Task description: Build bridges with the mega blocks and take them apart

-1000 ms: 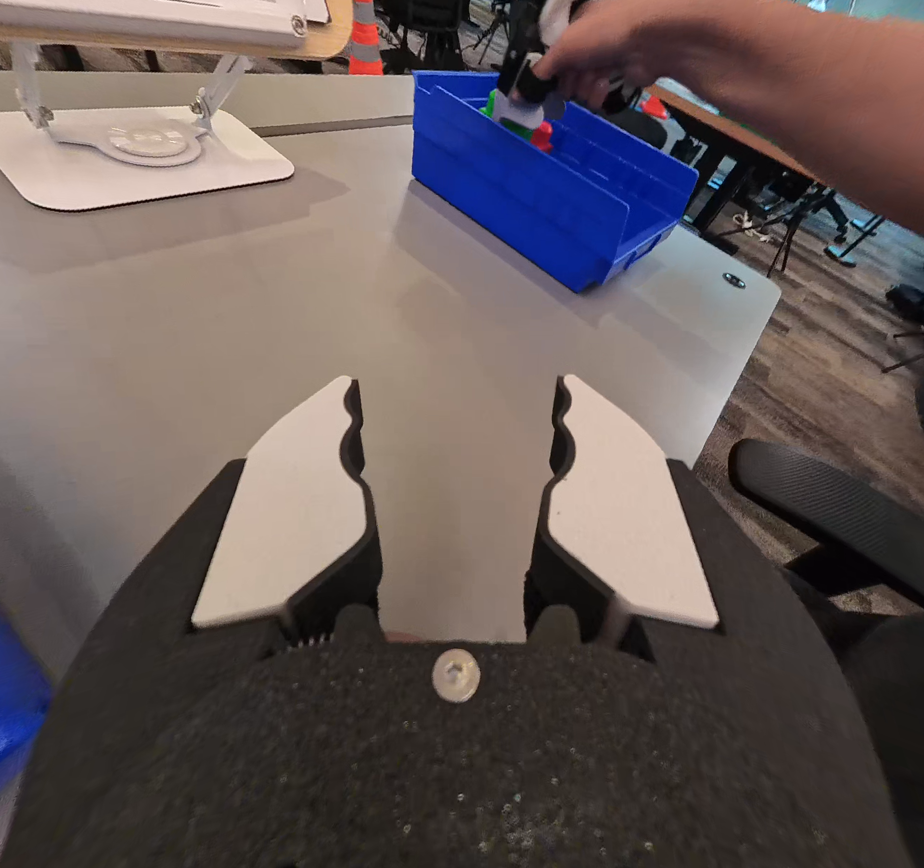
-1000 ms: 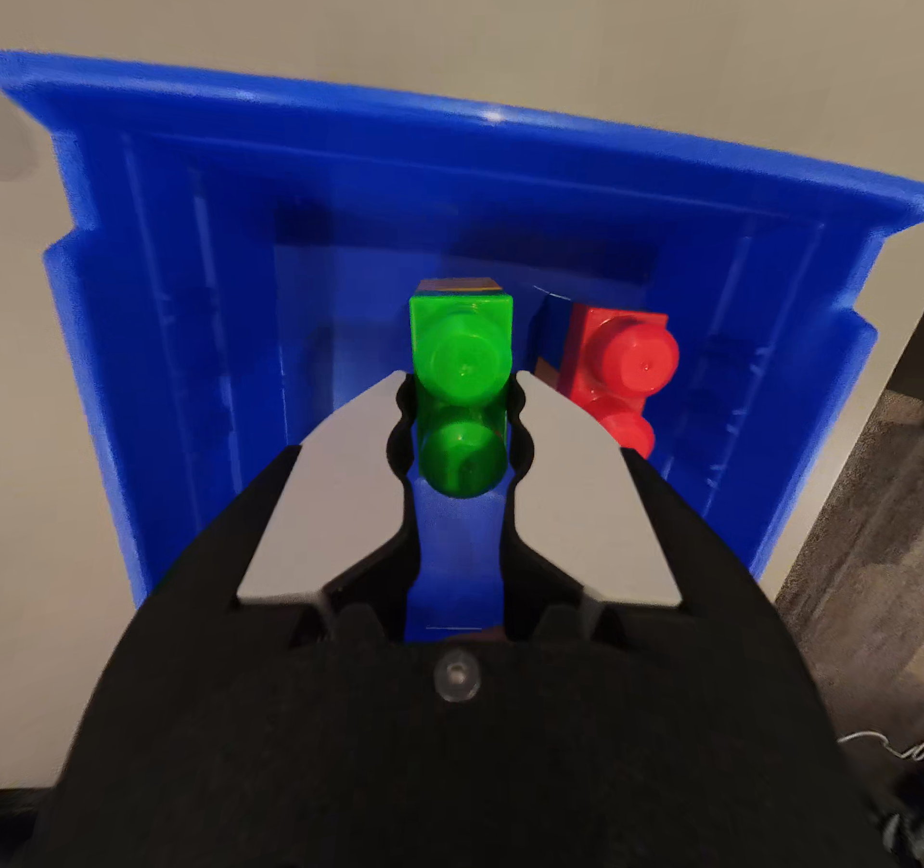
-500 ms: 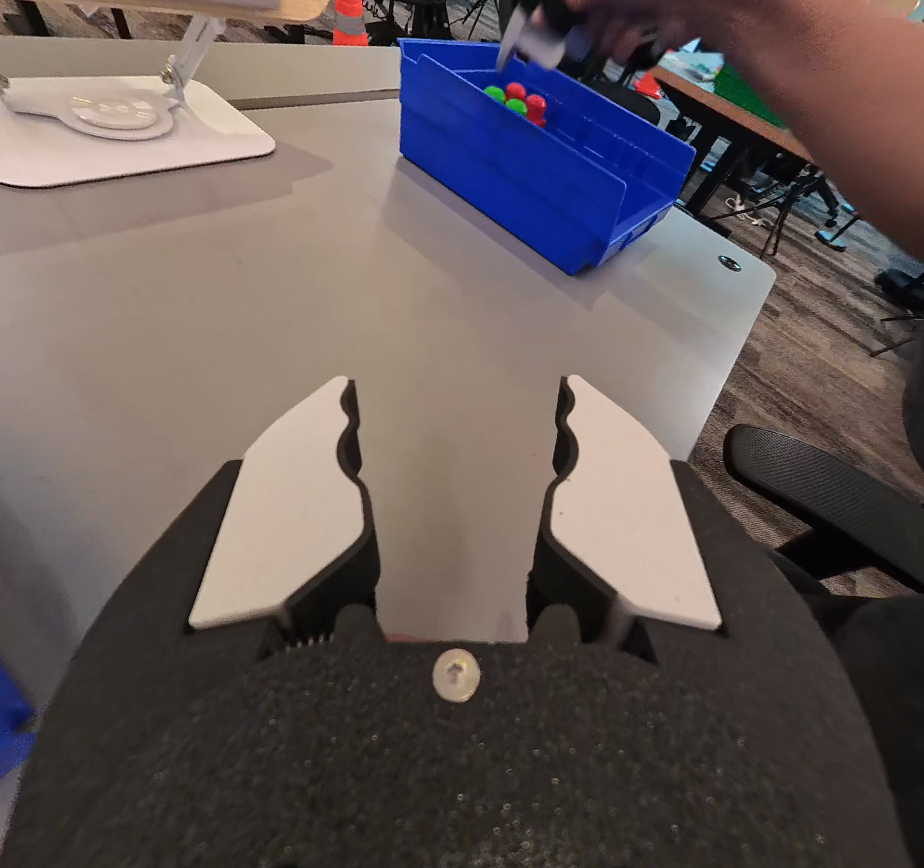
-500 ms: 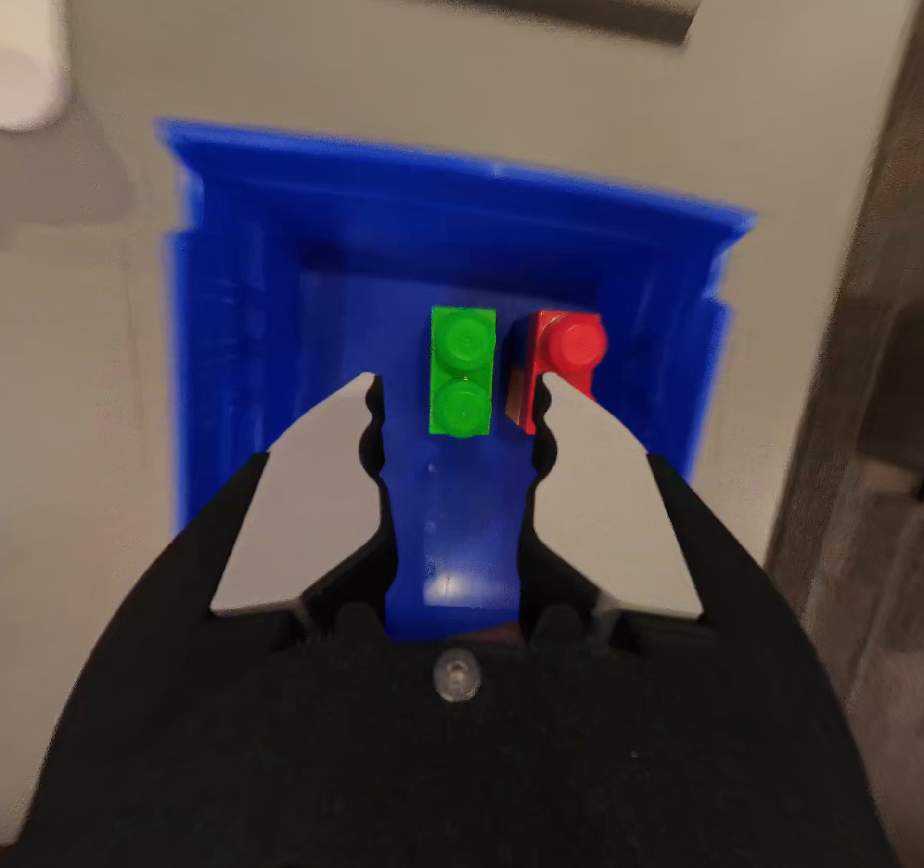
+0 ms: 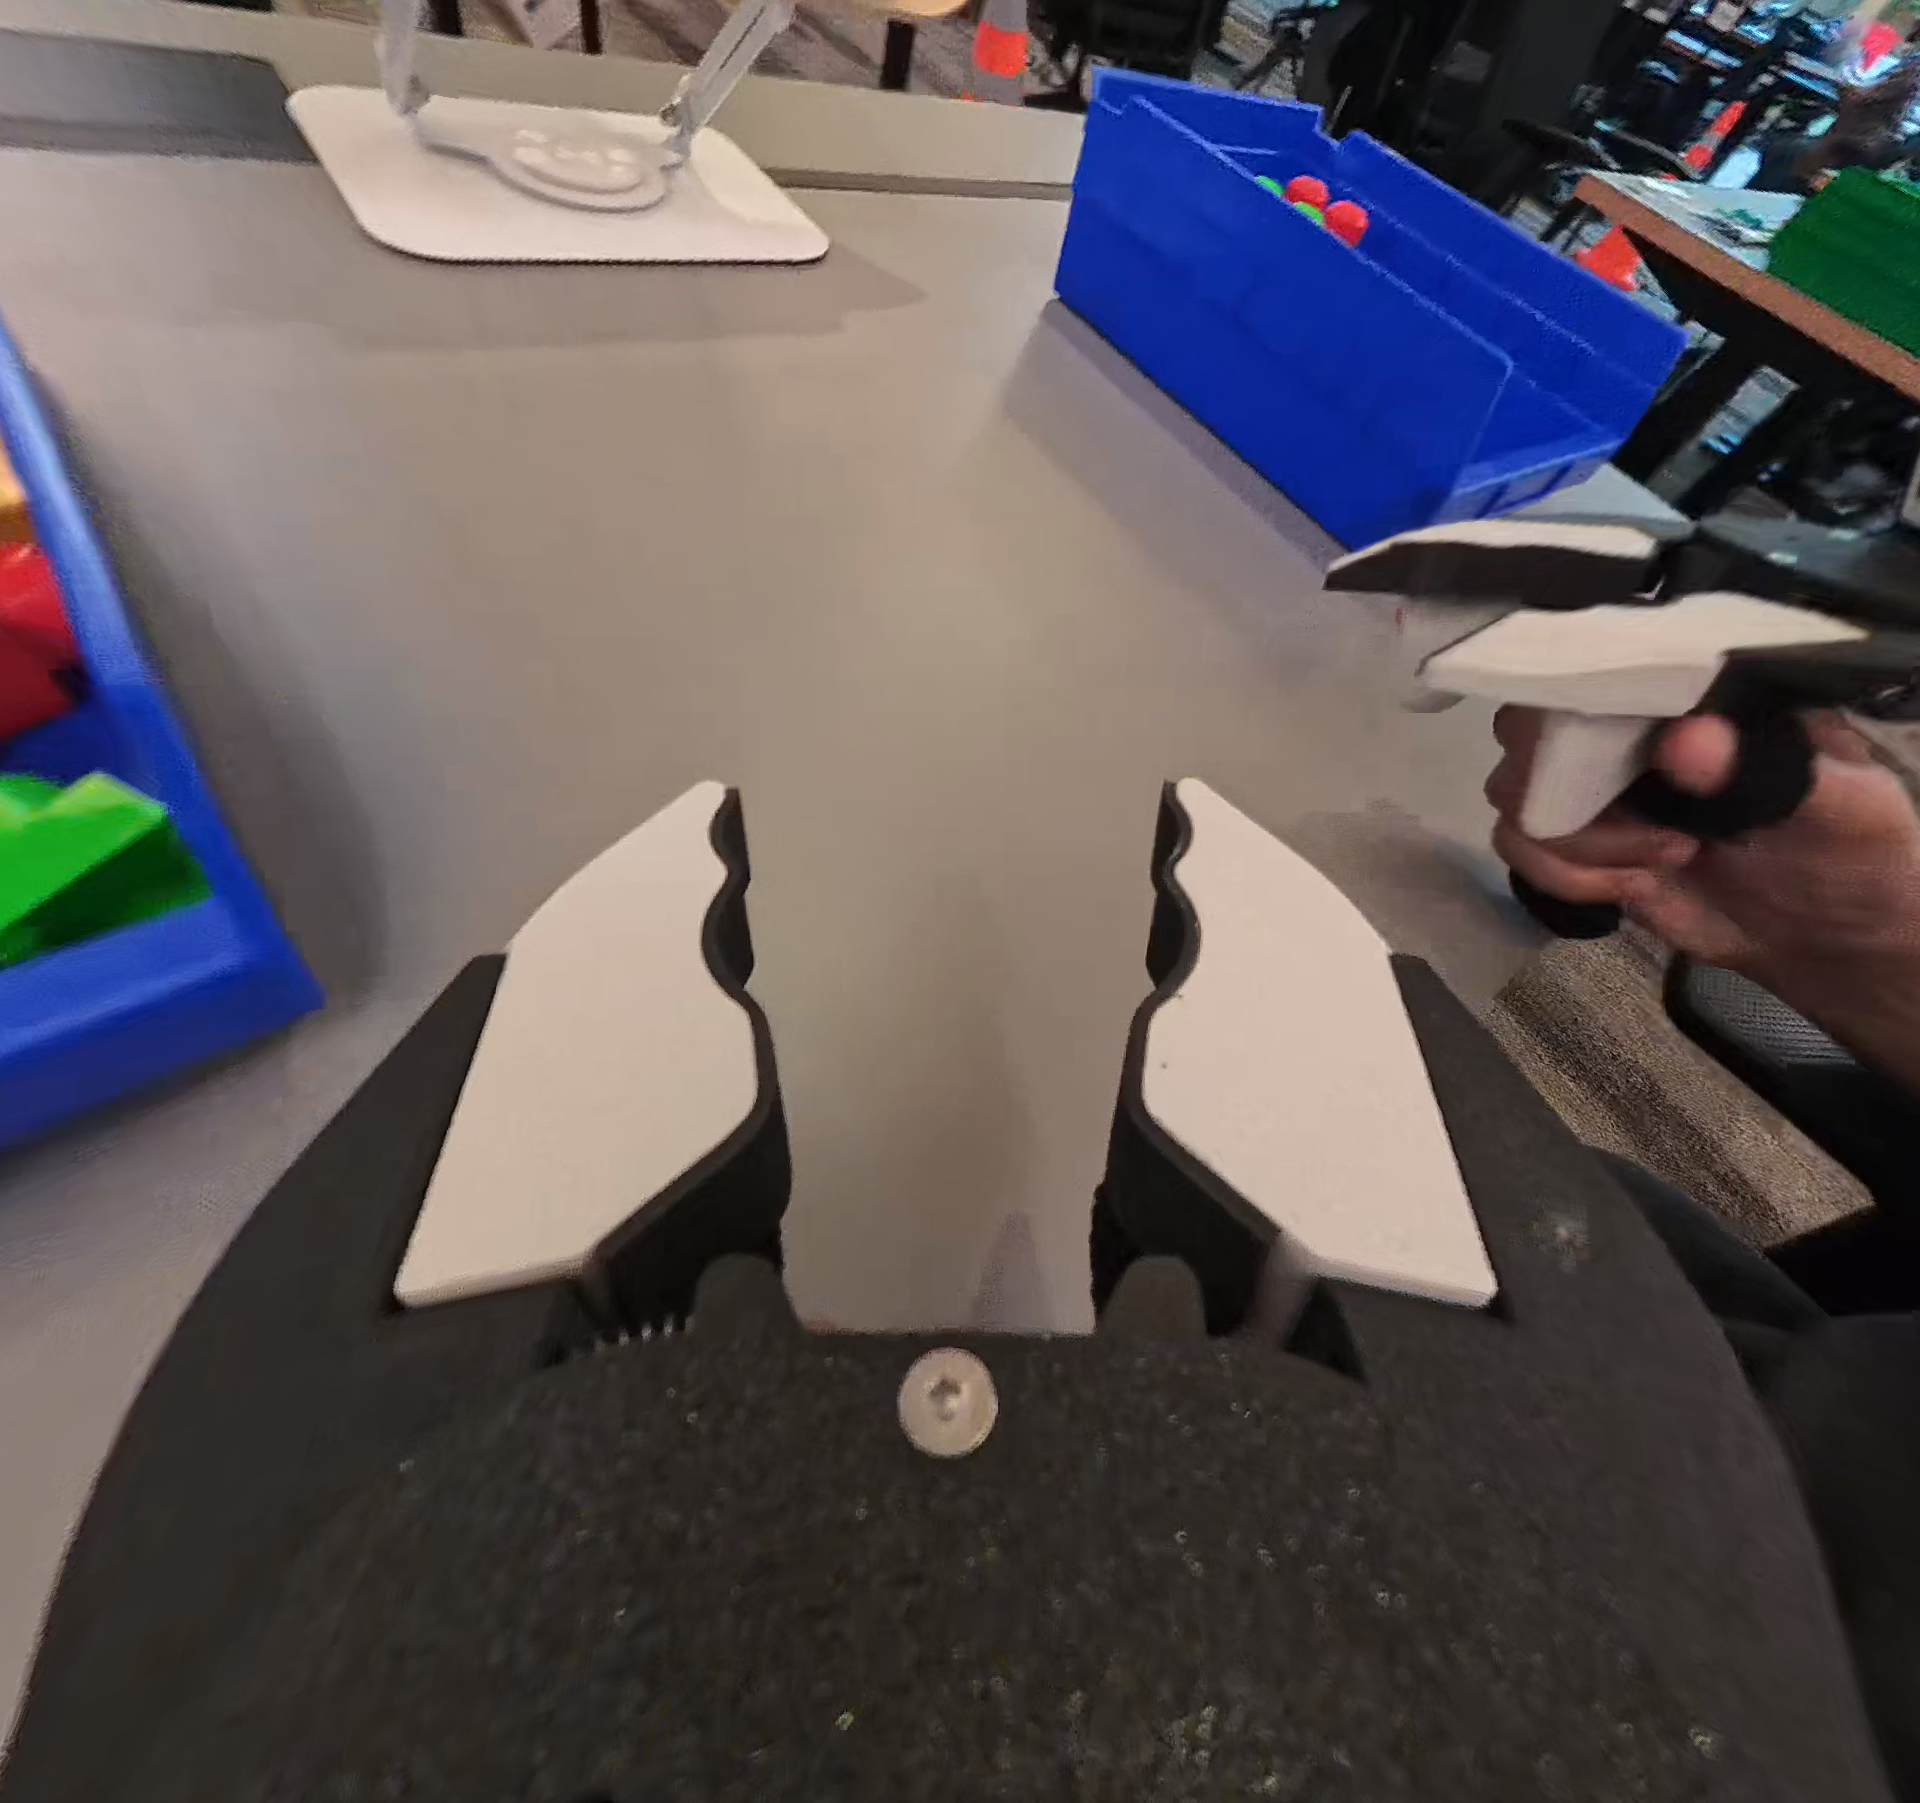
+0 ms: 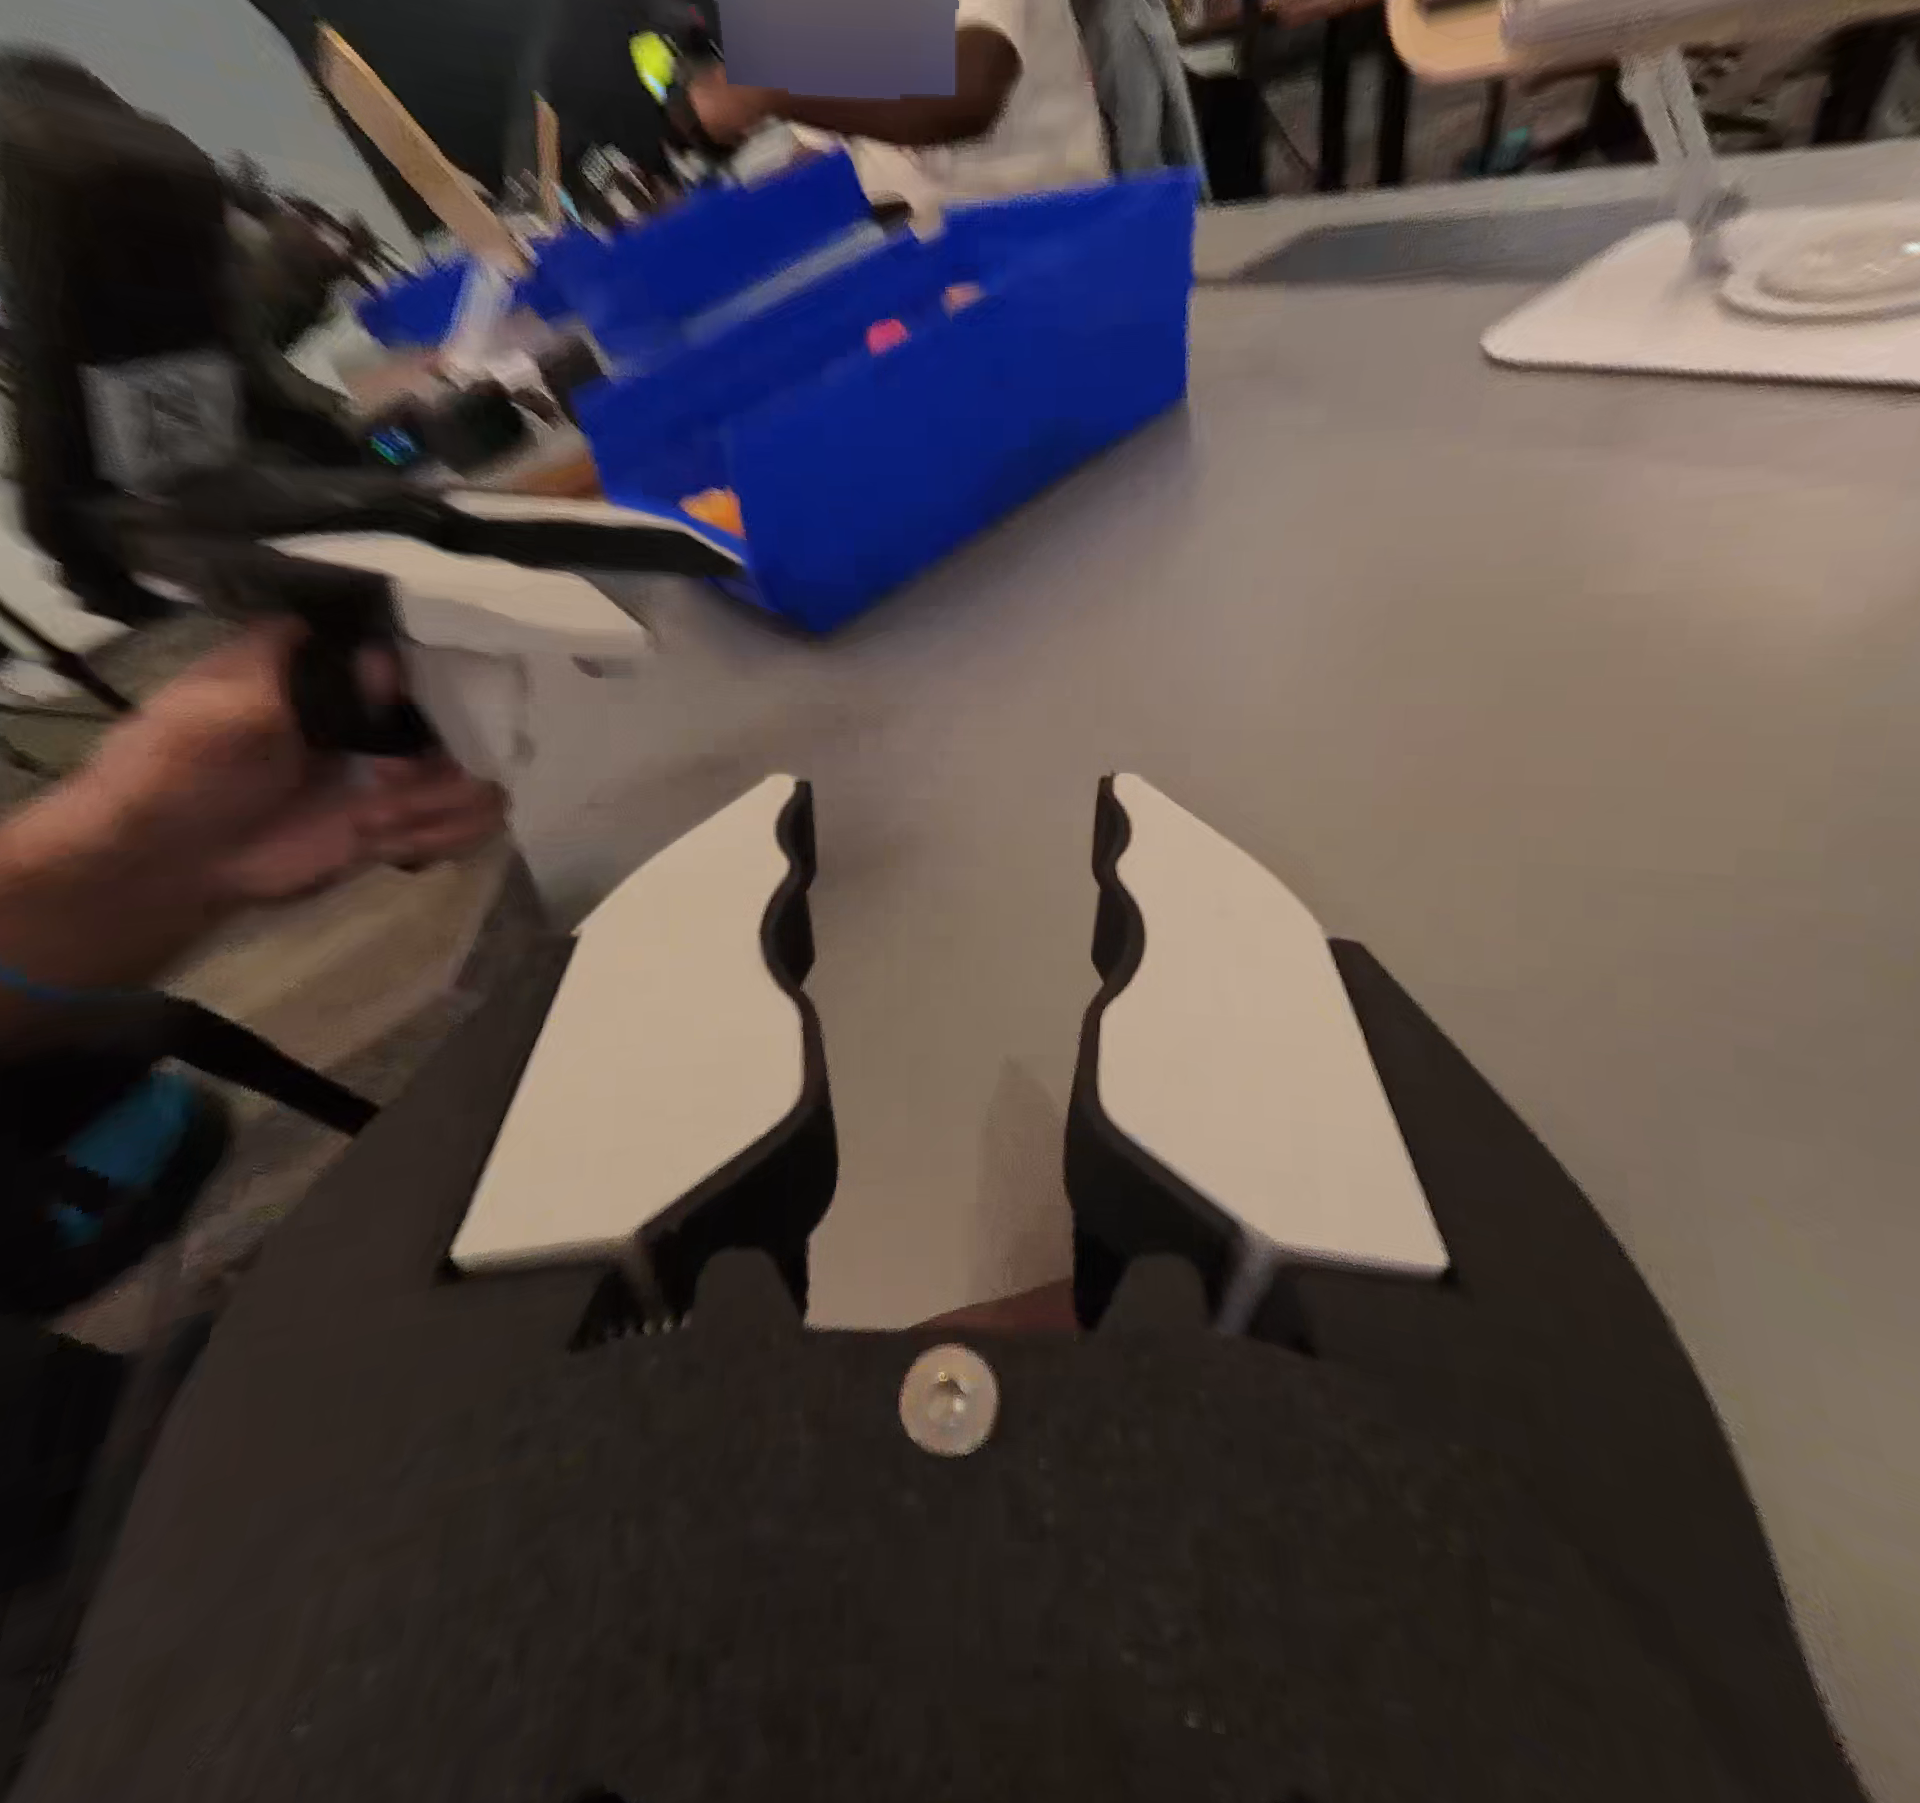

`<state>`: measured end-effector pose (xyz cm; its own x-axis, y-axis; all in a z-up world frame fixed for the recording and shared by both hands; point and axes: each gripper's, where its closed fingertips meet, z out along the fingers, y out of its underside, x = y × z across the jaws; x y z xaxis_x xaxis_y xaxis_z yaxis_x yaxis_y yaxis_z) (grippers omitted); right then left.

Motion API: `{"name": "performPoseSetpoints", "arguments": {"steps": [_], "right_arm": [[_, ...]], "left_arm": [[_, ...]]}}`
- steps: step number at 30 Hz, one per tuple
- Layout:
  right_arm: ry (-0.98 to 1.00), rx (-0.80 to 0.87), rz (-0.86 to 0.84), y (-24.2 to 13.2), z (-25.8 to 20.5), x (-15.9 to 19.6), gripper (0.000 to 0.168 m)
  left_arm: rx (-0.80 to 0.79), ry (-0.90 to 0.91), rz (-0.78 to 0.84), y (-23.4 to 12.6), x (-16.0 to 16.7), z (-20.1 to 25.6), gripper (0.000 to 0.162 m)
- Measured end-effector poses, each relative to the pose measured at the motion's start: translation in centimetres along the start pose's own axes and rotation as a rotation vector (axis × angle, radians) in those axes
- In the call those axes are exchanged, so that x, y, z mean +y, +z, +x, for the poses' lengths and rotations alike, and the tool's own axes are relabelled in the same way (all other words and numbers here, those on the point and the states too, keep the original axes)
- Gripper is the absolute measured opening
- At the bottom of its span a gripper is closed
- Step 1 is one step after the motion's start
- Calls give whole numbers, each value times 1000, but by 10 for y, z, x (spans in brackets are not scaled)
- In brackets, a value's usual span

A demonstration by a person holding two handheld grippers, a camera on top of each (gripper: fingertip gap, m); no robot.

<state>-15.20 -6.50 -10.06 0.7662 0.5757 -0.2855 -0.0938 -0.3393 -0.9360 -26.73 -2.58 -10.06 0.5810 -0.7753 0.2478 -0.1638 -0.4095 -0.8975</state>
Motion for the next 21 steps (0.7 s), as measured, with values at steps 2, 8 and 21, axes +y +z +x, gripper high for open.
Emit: {"name": "performPoseSetpoints", "arguments": {"steps": [2,8,21], "right_arm": [[4,-10,-3,0,-5,5,49],[-38,-20,-20,1,-7,6,49],[29,-49,-50,-1,3,9,48]], "left_arm": [[-34,-7,-4,-9,11,-1,74],[-119,9,-10,-23,19,-13,74],[-356,83,-54,-65,-99,-163,76]]}}
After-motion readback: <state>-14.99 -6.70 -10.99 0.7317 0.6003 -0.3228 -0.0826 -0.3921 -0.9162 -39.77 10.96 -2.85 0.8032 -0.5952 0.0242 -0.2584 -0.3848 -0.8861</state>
